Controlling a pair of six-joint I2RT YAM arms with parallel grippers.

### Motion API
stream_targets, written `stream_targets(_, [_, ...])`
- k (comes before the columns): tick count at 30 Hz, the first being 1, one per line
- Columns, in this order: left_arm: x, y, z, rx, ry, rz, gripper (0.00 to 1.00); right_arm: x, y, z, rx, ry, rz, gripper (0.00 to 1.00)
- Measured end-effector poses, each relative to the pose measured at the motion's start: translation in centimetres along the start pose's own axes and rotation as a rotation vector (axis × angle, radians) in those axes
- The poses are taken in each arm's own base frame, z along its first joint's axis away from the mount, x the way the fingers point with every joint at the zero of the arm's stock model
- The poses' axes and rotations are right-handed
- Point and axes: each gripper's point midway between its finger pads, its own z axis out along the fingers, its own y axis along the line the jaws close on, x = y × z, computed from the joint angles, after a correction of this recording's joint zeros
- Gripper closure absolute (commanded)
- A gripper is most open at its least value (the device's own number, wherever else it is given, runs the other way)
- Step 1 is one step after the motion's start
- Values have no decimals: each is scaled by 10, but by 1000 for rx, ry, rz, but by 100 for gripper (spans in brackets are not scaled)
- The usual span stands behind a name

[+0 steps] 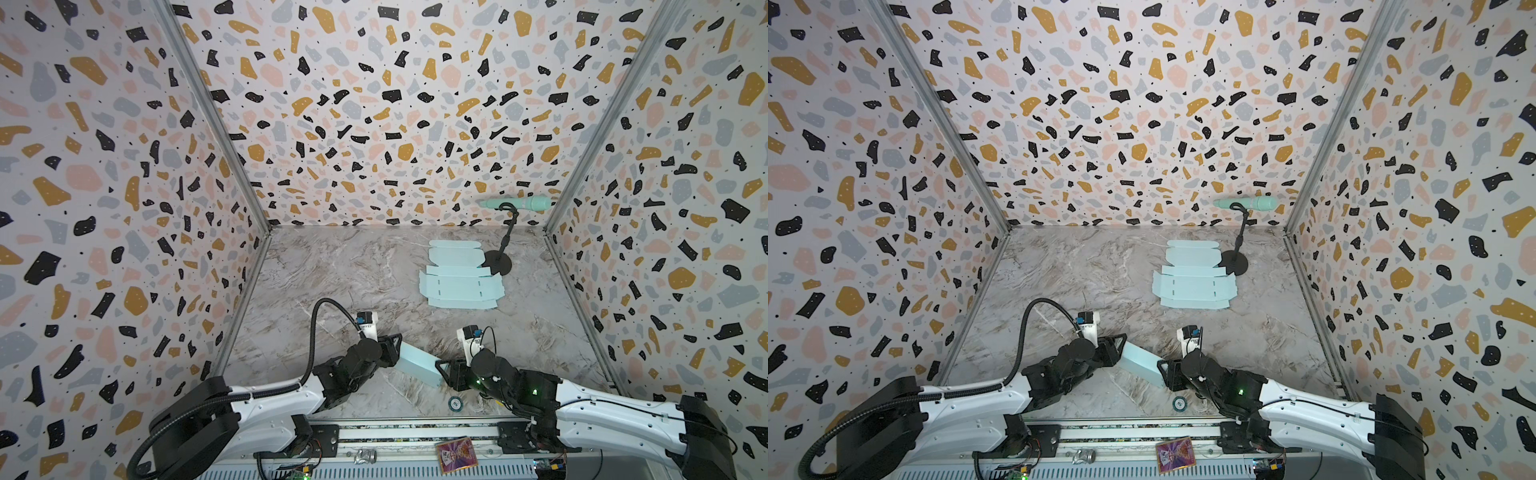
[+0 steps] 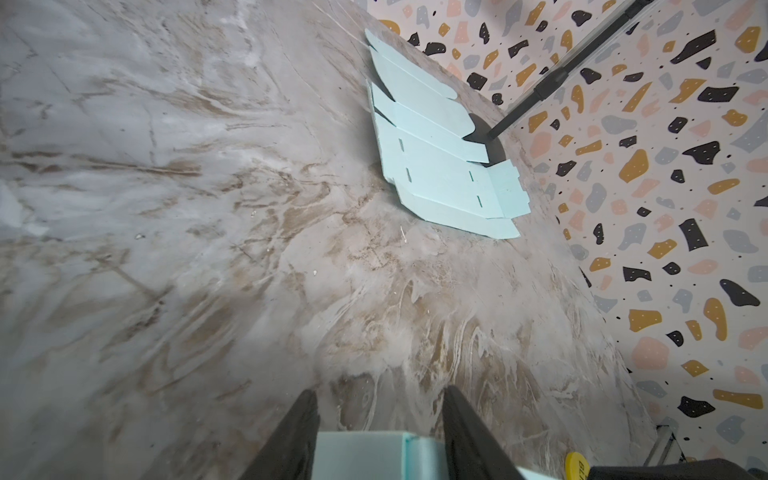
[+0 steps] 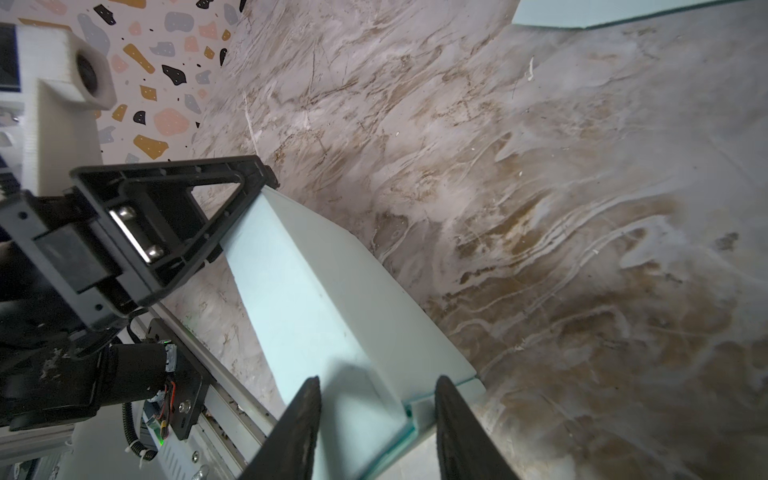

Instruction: Fold the paper box

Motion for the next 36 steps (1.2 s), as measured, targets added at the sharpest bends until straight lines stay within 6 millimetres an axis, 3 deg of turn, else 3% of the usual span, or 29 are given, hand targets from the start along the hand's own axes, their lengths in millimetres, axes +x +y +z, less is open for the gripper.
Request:
stream_targets(10, [8, 7, -34, -7, 94, 21, 48, 24, 49, 11, -49, 41, -212, 53])
stream_targets(16, [19, 10, -49, -10, 152, 10, 48, 36, 51, 11, -68, 60, -245, 49])
stream_targets(22, [33, 25, -61, -56, 209, 21, 47, 44, 38, 12, -34, 84, -255, 37])
stream_targets(26, [42, 37, -60, -108, 246, 38, 43, 51, 6, 15, 66, 121, -264, 20])
stream_targets(32, [49, 41, -51, -144, 281, 83, 40, 34, -2, 3, 60, 78, -184, 5])
stream_targets(36, [39, 22, -35, -141, 289, 148, 31, 14, -17, -6, 26, 34, -24, 1])
